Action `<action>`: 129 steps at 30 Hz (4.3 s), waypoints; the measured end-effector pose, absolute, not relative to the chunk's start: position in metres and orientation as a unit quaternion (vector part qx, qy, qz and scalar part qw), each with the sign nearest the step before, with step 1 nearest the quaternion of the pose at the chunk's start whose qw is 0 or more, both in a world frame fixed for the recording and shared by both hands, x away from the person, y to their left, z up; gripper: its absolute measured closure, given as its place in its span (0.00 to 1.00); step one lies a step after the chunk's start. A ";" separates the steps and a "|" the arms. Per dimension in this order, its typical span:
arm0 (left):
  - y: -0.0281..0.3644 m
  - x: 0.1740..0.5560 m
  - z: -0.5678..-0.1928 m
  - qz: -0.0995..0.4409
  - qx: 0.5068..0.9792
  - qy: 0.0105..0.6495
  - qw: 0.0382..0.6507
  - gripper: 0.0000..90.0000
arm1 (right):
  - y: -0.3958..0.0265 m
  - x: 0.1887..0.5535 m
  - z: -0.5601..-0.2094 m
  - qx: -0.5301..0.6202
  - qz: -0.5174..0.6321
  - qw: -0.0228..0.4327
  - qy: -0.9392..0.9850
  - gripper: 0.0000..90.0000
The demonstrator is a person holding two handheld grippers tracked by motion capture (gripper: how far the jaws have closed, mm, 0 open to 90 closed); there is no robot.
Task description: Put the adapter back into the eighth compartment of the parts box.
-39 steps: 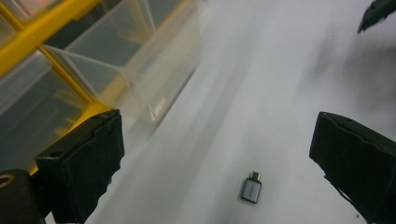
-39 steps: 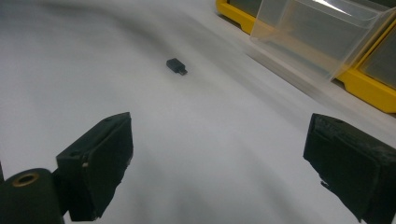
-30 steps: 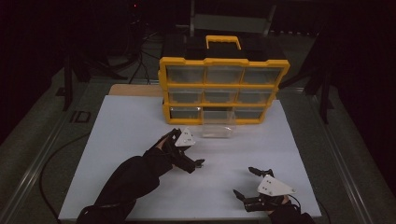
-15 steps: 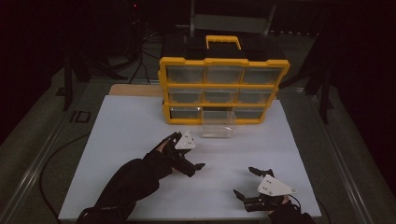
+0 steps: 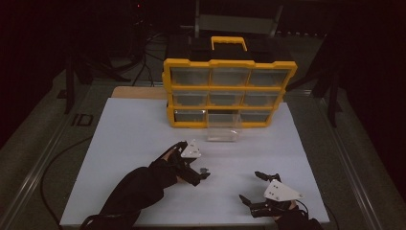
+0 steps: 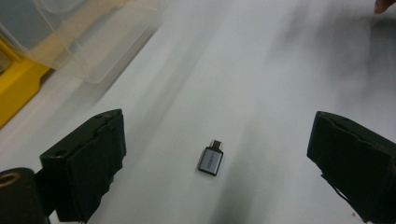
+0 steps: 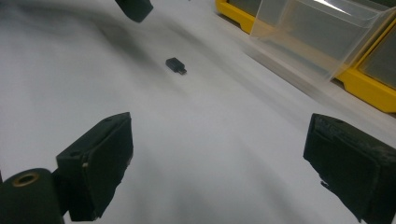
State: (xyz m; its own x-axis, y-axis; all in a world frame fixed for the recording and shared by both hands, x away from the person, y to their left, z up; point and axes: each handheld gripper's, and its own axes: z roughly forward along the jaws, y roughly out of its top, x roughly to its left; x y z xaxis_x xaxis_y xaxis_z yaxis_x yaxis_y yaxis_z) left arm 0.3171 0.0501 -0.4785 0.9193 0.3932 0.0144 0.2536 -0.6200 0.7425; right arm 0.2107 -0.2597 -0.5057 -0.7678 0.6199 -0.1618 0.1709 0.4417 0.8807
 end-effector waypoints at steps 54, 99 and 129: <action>0.041 0.331 -0.518 0.053 0.917 0.169 0.358 0.84 | -0.259 0.210 -0.506 0.242 0.469 0.238 0.815 0.09; 0.035 0.340 -0.442 0.049 0.914 0.120 0.384 0.84 | -0.260 0.211 -0.505 0.242 0.471 0.239 0.814 0.09; 0.029 0.362 -0.401 0.080 0.896 0.136 0.414 0.84 | -0.260 0.211 -0.505 0.243 0.471 0.239 0.814 0.09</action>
State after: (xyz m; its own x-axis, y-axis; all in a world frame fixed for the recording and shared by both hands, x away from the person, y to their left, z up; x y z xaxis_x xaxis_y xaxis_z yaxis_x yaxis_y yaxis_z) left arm 0.3624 0.0290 -0.4008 0.9500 0.3108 0.0303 0.1784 -0.6197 0.7643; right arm 0.2106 -0.2601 -0.5054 -0.7679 0.6203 -0.1598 0.1706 0.4385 0.8824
